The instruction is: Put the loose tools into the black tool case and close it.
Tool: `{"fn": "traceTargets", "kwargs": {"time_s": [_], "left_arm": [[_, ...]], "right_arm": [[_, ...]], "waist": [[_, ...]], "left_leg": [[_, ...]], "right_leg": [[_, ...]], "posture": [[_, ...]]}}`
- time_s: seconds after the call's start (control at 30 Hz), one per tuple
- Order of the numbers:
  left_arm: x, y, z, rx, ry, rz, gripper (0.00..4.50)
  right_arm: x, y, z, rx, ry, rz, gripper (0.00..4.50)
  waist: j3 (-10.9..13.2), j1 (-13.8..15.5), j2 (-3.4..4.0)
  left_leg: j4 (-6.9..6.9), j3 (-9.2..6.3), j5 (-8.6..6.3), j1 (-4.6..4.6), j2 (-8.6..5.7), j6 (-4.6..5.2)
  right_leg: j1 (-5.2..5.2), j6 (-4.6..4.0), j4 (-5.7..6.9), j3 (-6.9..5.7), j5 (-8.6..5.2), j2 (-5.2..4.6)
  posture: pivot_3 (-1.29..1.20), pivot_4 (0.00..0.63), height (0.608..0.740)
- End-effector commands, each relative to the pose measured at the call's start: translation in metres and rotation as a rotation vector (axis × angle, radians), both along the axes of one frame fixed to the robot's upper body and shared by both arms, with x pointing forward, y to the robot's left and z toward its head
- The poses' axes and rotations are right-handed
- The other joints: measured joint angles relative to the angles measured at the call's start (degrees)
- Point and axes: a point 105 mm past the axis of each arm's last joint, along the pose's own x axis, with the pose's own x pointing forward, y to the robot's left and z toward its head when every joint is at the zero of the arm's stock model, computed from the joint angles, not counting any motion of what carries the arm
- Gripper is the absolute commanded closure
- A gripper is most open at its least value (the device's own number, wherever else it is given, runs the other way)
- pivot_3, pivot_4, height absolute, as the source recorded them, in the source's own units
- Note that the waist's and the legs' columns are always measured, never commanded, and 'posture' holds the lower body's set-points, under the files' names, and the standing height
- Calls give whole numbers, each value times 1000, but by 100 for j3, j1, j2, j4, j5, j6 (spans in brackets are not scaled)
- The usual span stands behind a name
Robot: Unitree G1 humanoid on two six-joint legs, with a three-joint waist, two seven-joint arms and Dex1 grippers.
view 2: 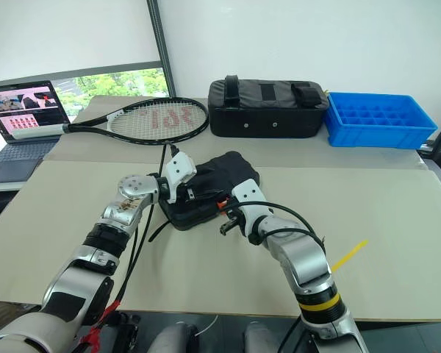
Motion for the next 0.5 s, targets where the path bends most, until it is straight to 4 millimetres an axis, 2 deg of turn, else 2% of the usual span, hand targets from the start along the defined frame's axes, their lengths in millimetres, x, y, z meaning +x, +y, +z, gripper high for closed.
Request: {"fn": "traceTargets", "kwargs": {"time_s": [0.03,0.33,0.43,0.5], "left_arm": [[-4,6,-29,74,88,17,840],[-2,14,-24,51,71,48,840],[0,21,-4,-39,42,77,840],[0,38,20,-116,5,123,840]], "right_arm": [[10,8,15,25,-71,7,4451],[9,8,17,39,-79,18,4451],[3,-3,18,41,-84,29,4451],[-1,-22,19,26,-123,45,4451]], "waist": [[0,-22,0],[1,-37,-1],[3,-38,0],[4,-31,-2]], "left_leg": [[0,0,0,0,0,0],[0,-2,0,0,2,0],[-2,-2,0,-4,2,0],[-4,-2,0,-14,3,0]], "right_leg": [[0,0,0,0,0,0],[-7,0,8,4,1,4],[-13,0,8,5,1,4],[-23,0,8,5,0,5]], "posture": [[0,150,708],[0,150,708],[0,150,708],[0,150,708]]}}
